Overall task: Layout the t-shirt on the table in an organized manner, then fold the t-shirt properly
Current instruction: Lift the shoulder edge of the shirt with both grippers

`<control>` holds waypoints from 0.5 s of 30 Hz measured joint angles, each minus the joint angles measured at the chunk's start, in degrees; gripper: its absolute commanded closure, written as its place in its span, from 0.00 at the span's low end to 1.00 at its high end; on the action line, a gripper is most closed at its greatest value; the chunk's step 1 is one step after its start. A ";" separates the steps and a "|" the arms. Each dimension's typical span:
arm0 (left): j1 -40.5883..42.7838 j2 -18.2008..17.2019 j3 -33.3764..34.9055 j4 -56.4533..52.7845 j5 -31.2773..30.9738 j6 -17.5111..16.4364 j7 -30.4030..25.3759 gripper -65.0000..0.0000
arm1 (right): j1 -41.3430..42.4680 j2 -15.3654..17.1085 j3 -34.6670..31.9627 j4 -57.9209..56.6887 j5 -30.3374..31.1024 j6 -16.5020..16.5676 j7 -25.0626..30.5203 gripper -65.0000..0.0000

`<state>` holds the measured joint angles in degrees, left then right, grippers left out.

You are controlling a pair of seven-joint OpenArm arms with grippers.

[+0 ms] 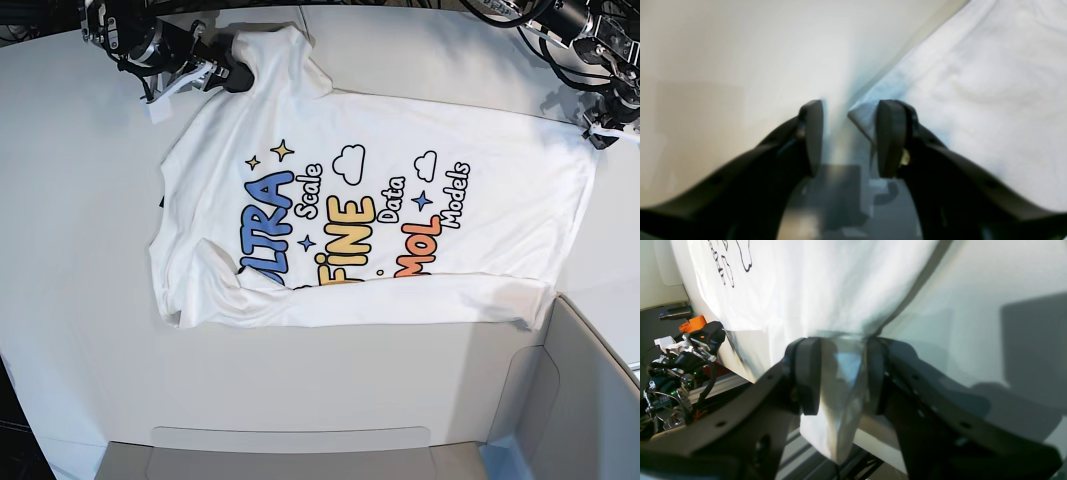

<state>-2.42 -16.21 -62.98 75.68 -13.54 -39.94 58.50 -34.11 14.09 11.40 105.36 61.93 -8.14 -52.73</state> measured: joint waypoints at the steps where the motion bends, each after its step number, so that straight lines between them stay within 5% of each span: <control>1: 0.00 0.11 0.00 0.00 0.00 0.00 0.00 0.72 | 0.00 0.00 0.00 0.00 0.00 0.00 0.00 0.64; 10: 0.00 0.68 7.06 0.20 0.44 0.24 -0.04 0.78 | 0.74 0.00 -0.02 -0.31 -1.05 -0.28 -0.39 0.85; 15: -0.46 0.85 8.35 0.33 0.33 0.20 -0.92 0.68 | 0.76 0.00 -0.02 -0.37 -1.31 -0.28 -0.44 0.88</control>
<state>-2.87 -15.35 -54.63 76.01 -13.21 -39.75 57.58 -33.34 14.09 11.38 104.99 60.62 -8.43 -53.17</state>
